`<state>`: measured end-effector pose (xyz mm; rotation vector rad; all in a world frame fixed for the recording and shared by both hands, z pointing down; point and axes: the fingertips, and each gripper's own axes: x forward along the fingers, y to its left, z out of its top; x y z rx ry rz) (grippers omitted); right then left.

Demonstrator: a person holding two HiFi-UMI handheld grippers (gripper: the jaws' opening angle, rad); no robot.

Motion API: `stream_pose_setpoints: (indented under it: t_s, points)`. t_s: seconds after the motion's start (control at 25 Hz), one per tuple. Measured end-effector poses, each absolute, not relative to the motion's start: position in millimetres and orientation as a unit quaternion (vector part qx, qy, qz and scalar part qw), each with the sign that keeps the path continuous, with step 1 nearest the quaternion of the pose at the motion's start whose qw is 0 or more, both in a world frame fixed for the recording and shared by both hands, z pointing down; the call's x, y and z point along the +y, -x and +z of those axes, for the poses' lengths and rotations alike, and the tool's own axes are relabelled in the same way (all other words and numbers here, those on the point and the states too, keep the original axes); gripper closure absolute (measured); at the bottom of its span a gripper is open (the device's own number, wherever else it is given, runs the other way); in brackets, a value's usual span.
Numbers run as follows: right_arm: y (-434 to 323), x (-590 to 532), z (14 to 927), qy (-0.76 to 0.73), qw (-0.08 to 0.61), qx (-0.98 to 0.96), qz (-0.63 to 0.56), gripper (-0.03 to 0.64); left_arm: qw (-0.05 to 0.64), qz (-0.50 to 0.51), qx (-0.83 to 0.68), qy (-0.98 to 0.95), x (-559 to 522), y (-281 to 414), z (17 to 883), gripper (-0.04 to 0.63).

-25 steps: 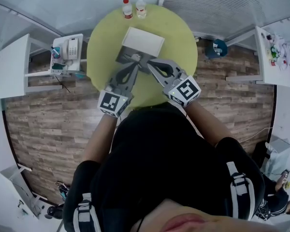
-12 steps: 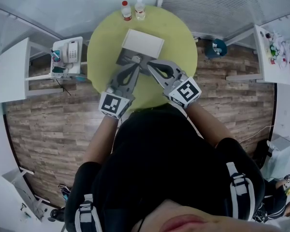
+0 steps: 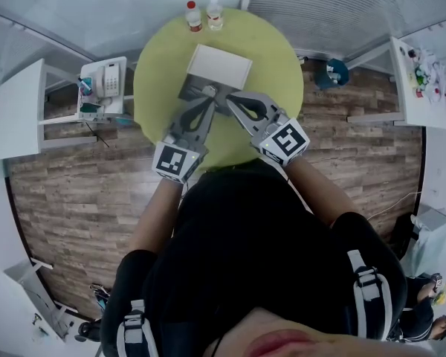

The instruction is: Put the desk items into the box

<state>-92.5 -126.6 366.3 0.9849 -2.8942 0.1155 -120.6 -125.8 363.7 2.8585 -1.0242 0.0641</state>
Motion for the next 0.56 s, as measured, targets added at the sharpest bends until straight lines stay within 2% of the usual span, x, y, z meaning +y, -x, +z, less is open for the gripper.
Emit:
stream_pose_setpoints:
  t_s: [0.56]
  points:
    - [95.0, -124.8, 361.2, -0.319, 0.036, -0.946, 0.043, 0.601, 0.066, 0.015, -0.338, -0.939, -122.3, 119.5, 364.2, 0.584]
